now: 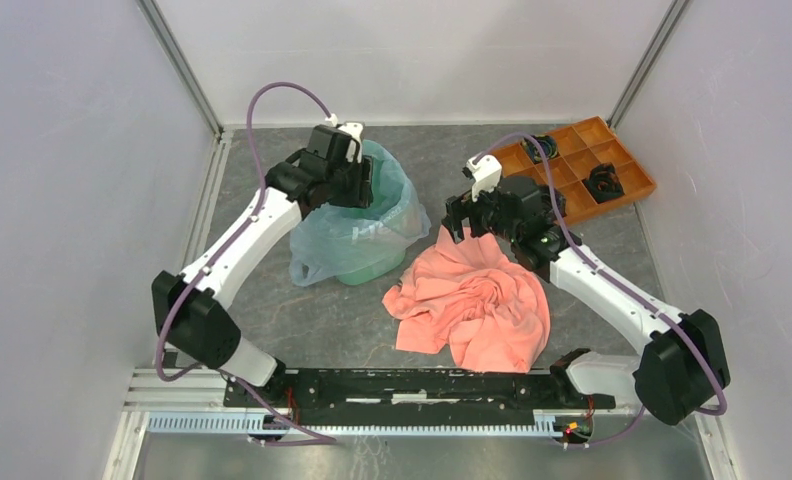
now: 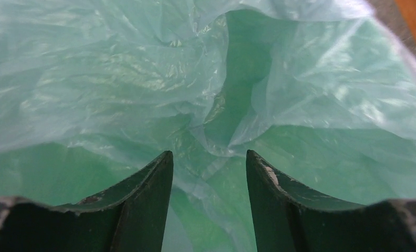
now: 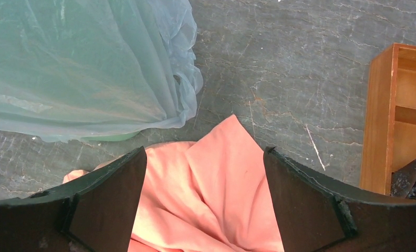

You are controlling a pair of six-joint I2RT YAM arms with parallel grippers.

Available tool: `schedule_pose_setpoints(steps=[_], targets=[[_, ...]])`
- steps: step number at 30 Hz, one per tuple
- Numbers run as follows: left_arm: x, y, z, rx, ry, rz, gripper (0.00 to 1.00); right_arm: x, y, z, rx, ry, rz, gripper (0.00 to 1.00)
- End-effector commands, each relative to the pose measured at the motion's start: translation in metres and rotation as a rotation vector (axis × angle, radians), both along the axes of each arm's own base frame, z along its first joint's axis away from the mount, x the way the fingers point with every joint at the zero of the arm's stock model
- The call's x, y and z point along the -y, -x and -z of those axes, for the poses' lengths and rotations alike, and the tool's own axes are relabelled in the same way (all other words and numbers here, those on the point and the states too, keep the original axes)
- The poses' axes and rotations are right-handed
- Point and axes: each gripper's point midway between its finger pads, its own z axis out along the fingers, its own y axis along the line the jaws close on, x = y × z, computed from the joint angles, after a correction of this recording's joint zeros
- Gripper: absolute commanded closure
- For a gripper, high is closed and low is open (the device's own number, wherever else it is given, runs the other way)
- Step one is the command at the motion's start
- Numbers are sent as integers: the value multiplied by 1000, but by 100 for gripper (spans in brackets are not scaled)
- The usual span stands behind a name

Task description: Put the trash bags into the trash bin

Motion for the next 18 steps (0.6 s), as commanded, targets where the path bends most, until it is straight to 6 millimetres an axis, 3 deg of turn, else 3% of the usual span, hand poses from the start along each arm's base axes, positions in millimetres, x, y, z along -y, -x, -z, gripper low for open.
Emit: schedule_pose_setpoints(steps=[1,10,18], targets=[[1,-5,23,-54,-45,-2,42,1,-5,-4,35,3,9,11],[-2,-12,76,-111,-91,-41,41,8,-4,3,35,25,25,11],[-2,-23,97,-91,-79,-91,45,9,-2,10,22,28,27,11]])
